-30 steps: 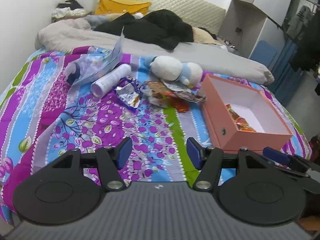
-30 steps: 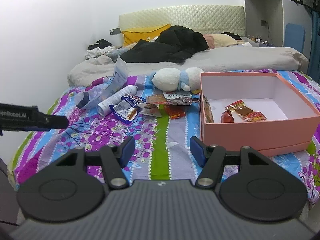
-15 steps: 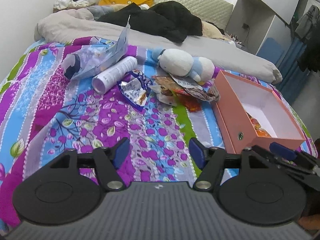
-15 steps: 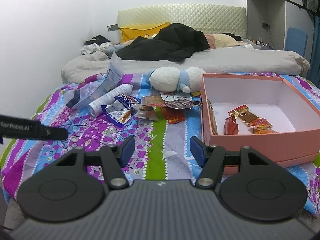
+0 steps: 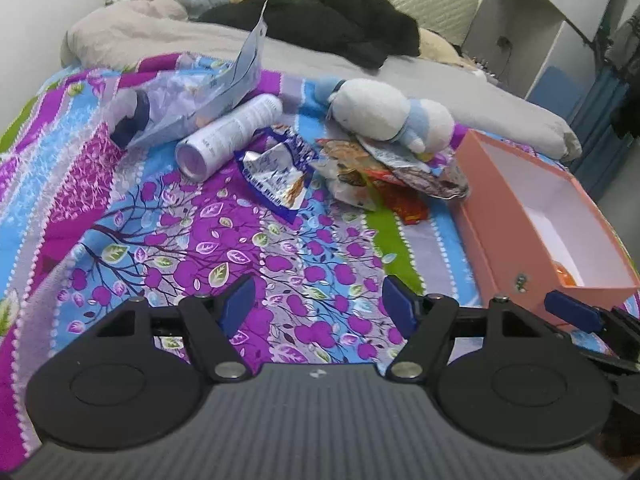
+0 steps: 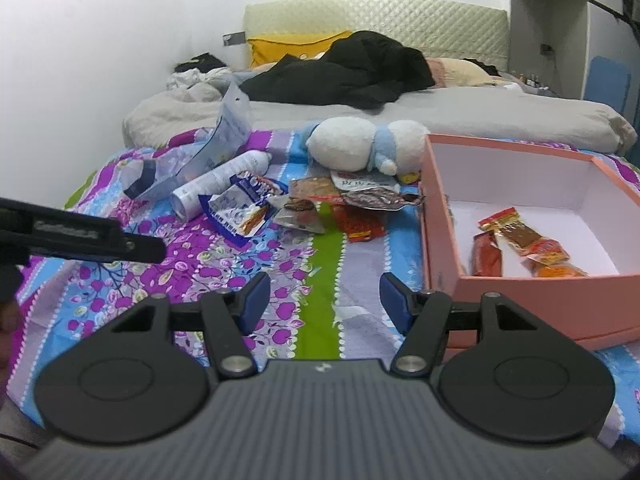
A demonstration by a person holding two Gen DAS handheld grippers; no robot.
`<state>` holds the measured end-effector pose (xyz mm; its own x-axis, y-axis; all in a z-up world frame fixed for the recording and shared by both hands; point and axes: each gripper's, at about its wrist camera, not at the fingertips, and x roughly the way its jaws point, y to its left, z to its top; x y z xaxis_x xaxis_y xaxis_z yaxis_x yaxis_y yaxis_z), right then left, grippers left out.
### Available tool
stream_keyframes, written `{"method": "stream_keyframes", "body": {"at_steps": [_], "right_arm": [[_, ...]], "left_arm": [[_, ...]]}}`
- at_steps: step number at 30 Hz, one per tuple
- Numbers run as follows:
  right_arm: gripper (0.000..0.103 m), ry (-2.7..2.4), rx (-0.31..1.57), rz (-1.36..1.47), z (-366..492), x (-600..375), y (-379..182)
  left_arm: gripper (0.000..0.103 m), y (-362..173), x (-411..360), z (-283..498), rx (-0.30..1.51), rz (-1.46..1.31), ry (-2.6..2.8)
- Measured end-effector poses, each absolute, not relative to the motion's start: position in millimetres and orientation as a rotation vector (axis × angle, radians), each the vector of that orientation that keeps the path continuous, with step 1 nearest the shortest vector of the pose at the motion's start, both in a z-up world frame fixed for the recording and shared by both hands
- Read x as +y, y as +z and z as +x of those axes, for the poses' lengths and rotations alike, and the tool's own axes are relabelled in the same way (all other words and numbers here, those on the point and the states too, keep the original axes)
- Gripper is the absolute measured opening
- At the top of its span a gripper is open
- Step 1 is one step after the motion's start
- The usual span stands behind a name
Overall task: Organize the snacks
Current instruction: 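Move both open tools back toward the snack pile, then grasp the blue-white snack bag with the left gripper while the right grasps the shrimp-flavor bag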
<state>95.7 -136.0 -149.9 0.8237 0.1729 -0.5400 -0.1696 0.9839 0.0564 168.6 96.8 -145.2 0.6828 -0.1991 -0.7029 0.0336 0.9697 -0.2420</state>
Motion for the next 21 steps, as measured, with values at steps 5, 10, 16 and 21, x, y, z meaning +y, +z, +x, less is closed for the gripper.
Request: {"method": "stream_keyframes", "body": {"at_steps": [5,10,16,21], "right_arm": [[0.063,0.186,0.592,-0.008,122.7,-128.4,-171.7],[0.062,0.182,0.606,-0.012,153.7,-122.3,-191.7],[0.062,0.143,0.574,-0.049,188.5,-118.3,-201.2],[0.059,0.072,0.547,-0.197,219.6,-106.6,-203.6]], "left_arm": [[0.075,-168.5,99.7,200.5,0.807,-0.245,-0.121],[0.075,-193.1,100.2,236.7,0.807,-0.241,-0.11],[0.075,-222.1,103.0,281.1,0.823,-0.19,-0.086],[0.08,-237.3,107.8,314.2,0.824,-0.146,-0.059]]}}
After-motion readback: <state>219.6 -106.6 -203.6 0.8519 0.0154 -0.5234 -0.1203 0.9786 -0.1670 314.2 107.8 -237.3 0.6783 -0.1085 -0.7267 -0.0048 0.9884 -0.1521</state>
